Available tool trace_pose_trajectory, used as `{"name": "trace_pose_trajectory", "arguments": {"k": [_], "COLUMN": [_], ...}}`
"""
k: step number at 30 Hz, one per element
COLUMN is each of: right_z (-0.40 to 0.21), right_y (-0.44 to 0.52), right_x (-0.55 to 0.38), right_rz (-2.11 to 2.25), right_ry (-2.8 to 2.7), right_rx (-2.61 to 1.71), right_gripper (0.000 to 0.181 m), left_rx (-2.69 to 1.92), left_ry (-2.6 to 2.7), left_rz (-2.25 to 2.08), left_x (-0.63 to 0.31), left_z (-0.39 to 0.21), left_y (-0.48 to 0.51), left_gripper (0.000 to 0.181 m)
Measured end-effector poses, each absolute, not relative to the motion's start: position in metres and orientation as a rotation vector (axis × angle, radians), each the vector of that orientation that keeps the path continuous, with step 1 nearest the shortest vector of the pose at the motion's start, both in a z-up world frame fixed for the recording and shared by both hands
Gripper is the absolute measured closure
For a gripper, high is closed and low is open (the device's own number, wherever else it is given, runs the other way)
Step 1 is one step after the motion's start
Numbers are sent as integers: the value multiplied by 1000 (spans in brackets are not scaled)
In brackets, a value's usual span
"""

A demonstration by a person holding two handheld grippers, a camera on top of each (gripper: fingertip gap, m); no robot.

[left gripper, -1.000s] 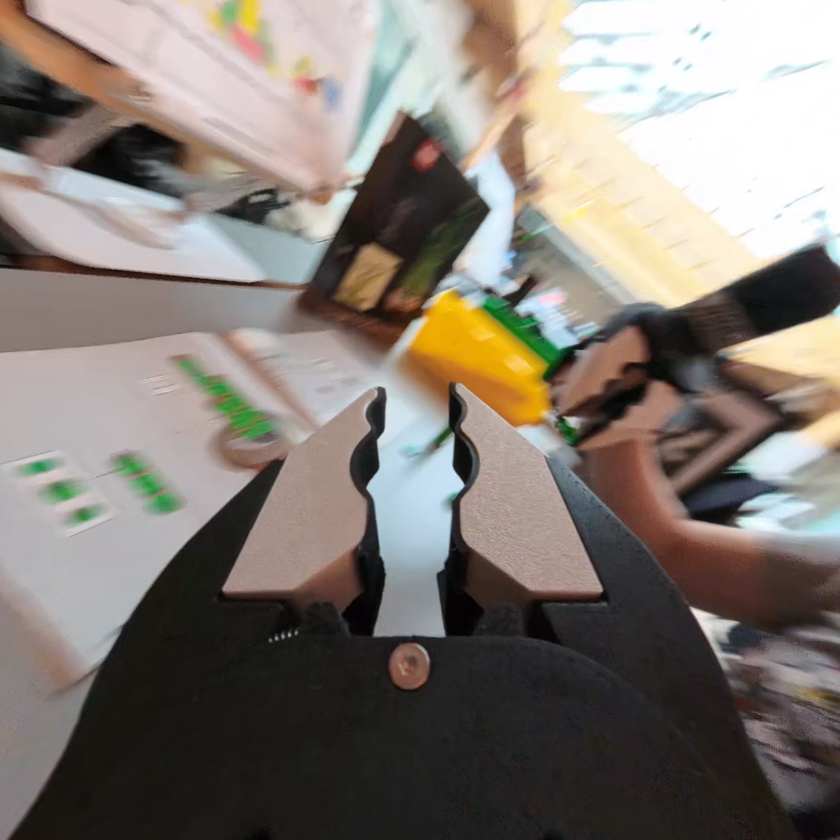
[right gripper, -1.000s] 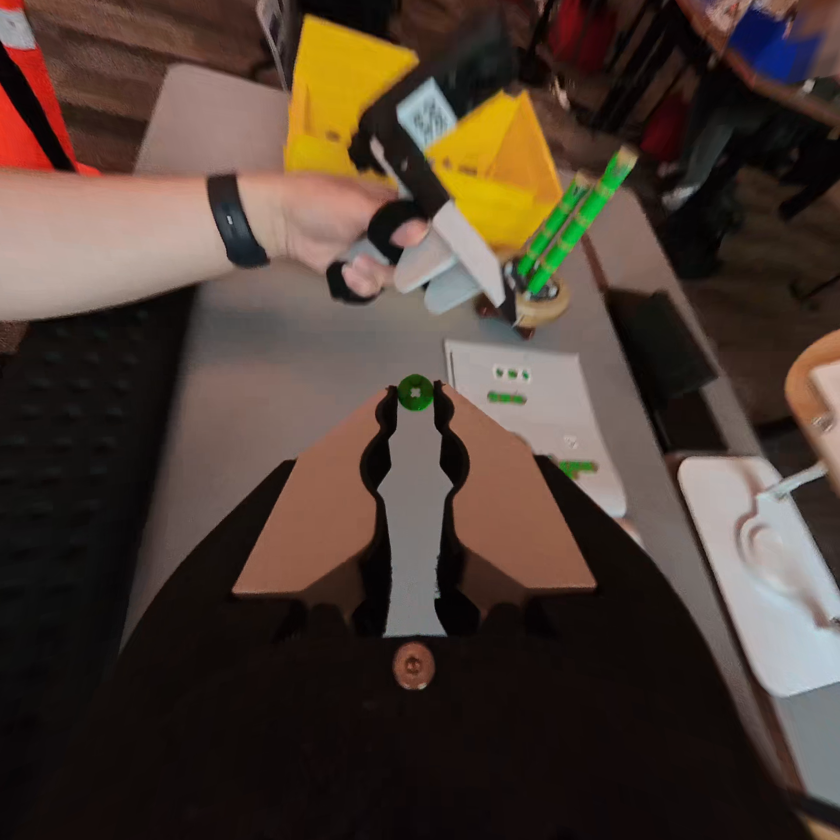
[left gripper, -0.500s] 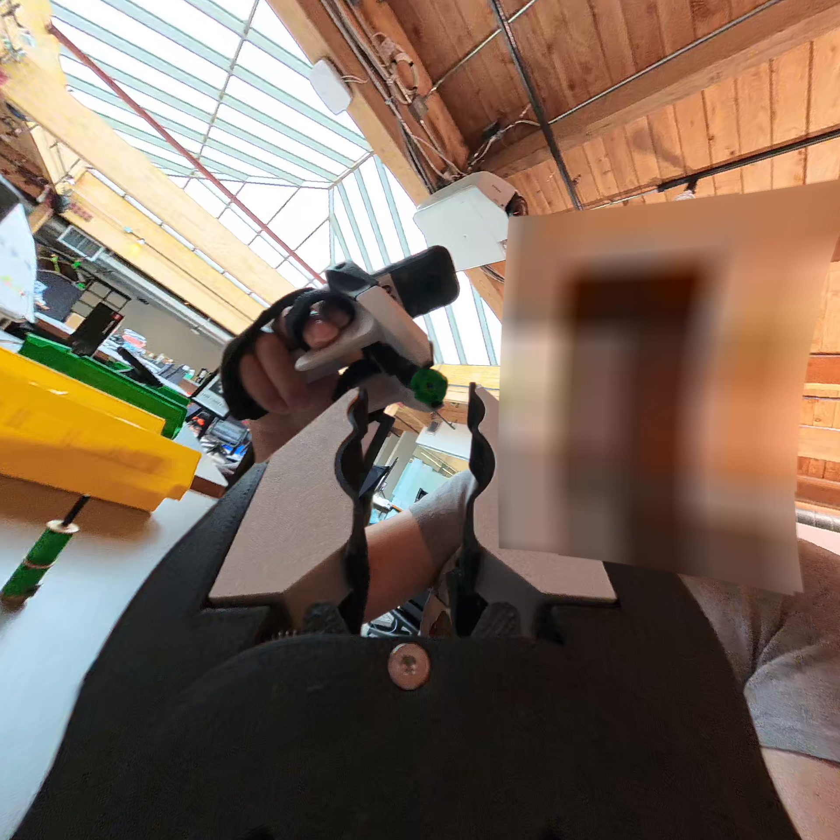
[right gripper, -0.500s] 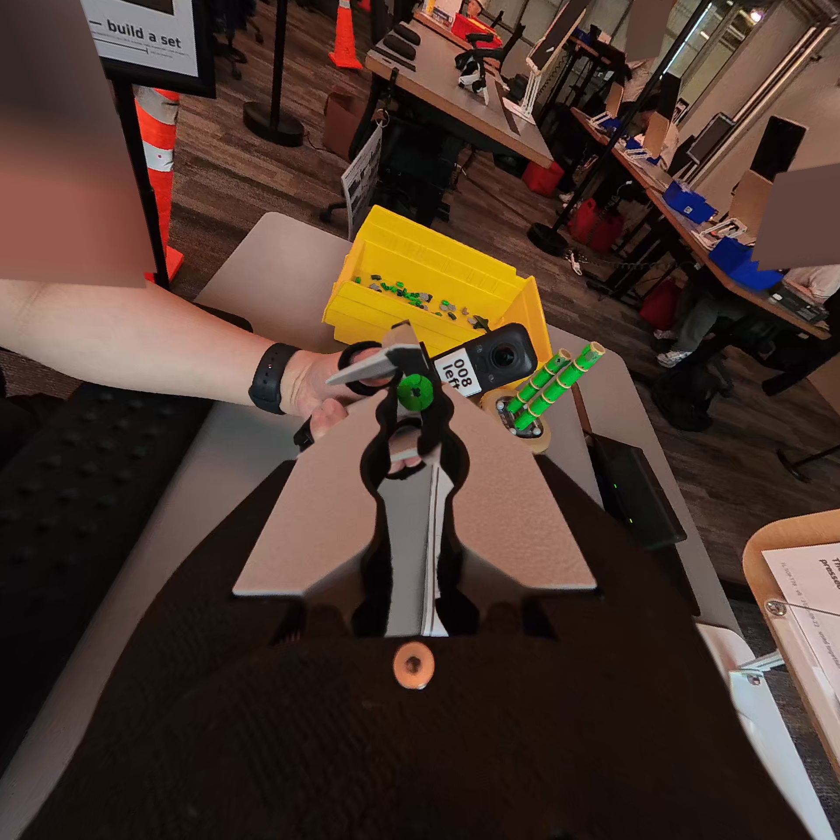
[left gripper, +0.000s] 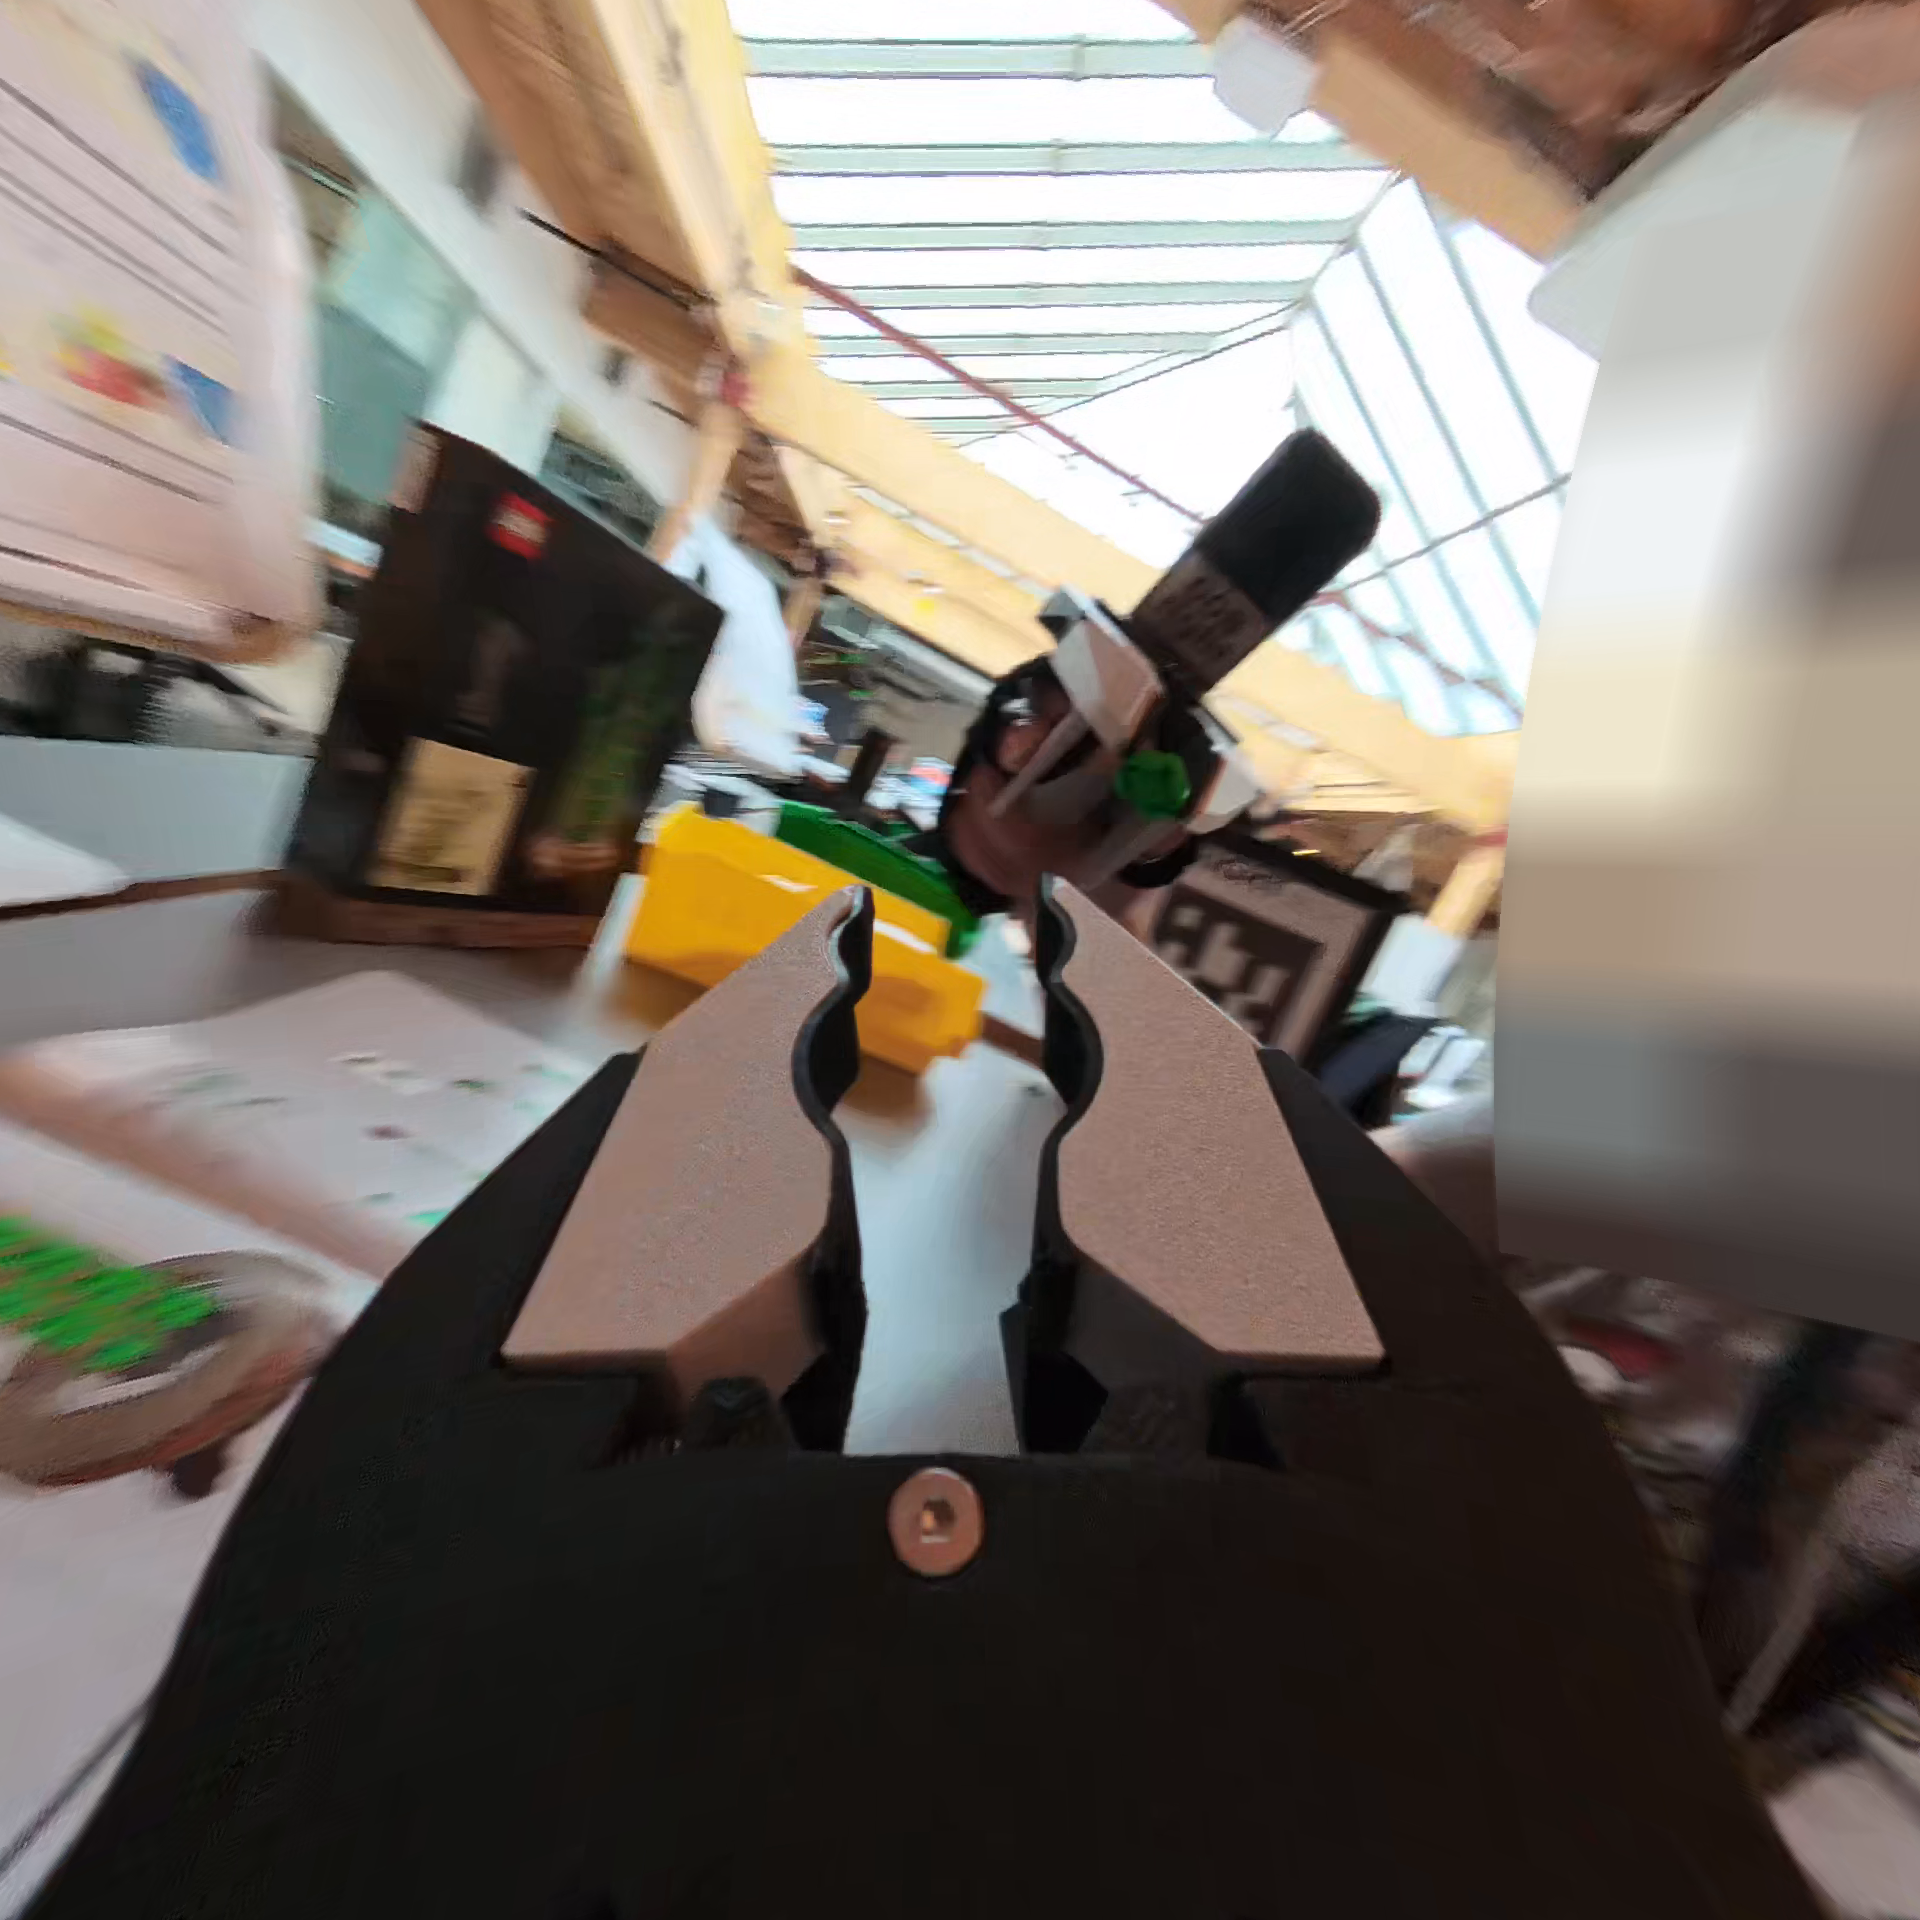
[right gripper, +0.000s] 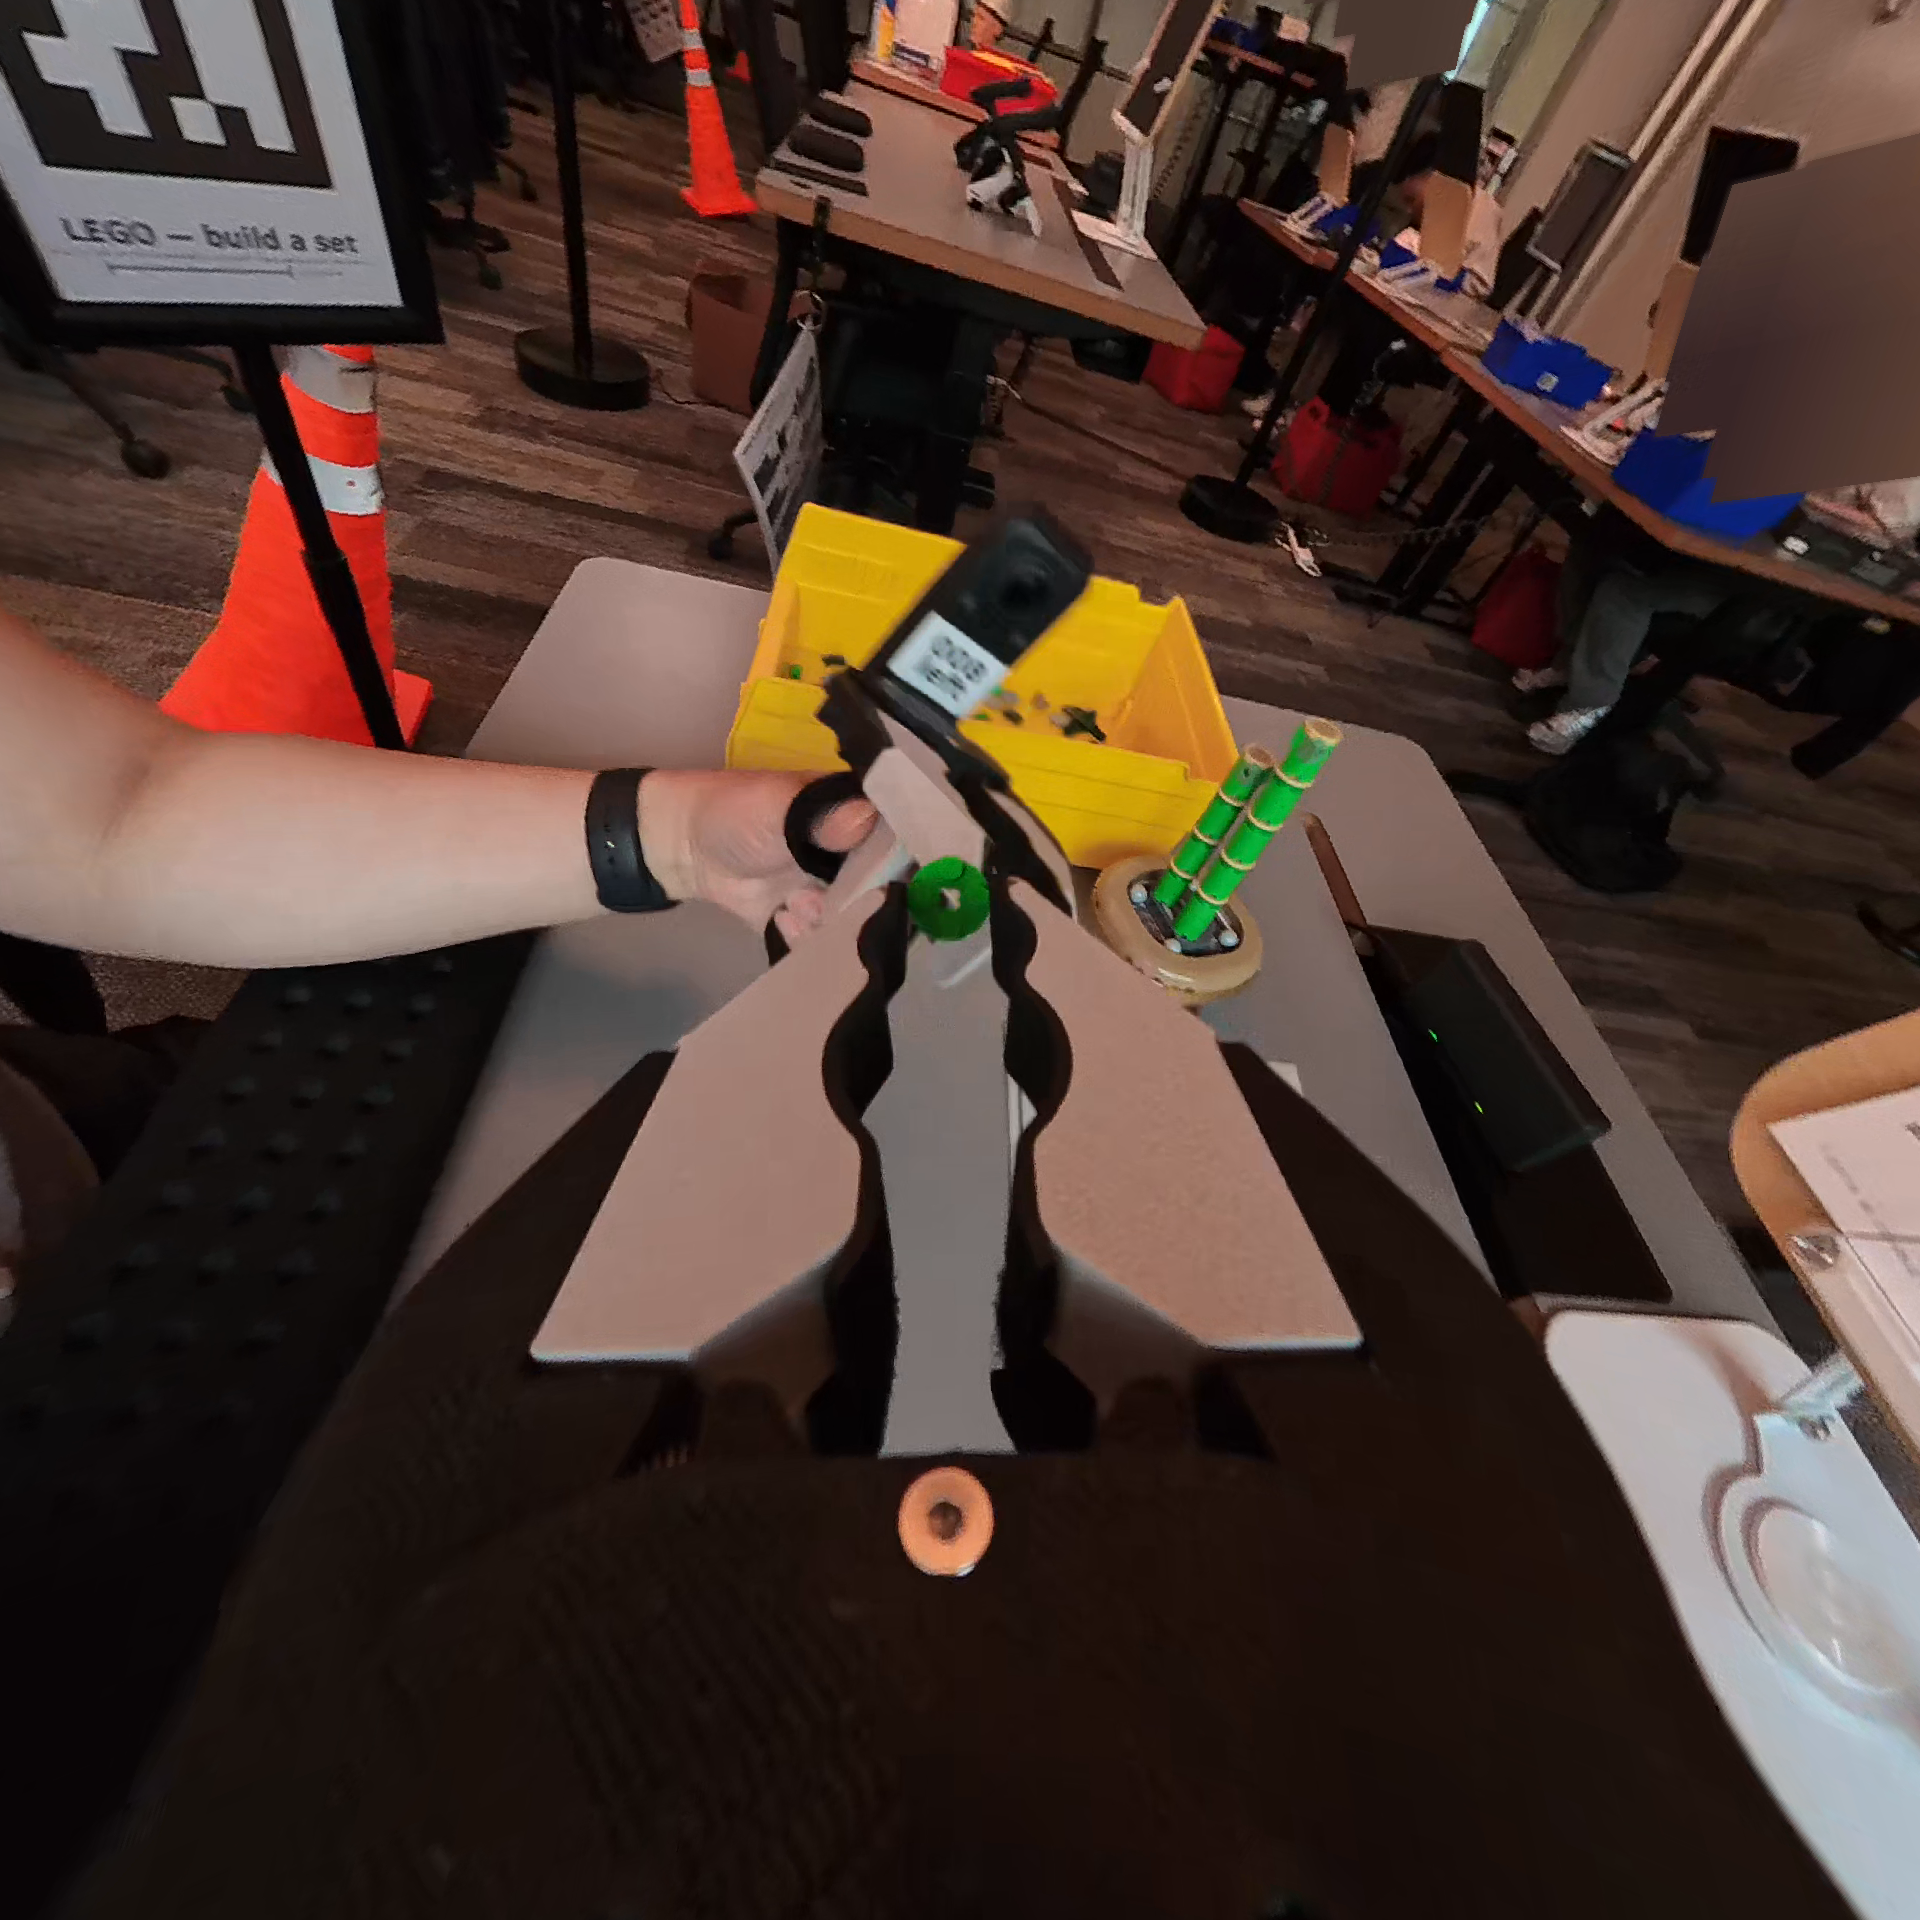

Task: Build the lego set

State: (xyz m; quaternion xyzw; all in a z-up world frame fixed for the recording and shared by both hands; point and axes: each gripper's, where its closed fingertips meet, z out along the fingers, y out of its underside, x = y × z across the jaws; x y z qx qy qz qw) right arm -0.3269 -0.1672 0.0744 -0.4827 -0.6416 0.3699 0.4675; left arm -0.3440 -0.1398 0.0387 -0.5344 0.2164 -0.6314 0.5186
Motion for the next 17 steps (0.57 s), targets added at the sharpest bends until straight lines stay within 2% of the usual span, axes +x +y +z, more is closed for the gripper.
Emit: {"name": "trace_pose_trajectory", "arguments": {"k": [1,7,11,17], "right_z": [73,40,29,60], "right_y": [-162,-146,-146,-170], "right_x": [-325,-329,-335,-341], "right_rz": [859,541,597,831], "right_ry": [-1564,-1672,-1689,-1625], "right_rx": [-1209,-1263,-1325,-1159], "right_gripper": [166,166,166,166], "left_rx": [-1309,-1443,-1457,-1207], "left_ry": [516,522,562,506], "left_rz": [-1432,-1498,-1460,-1736], "left_x": [-350,-356,-358,-366], "left_z": [37,26,22,56], "left_y": [-137,-142,-144,-161], "left_gripper": [152,156,157,149]}}
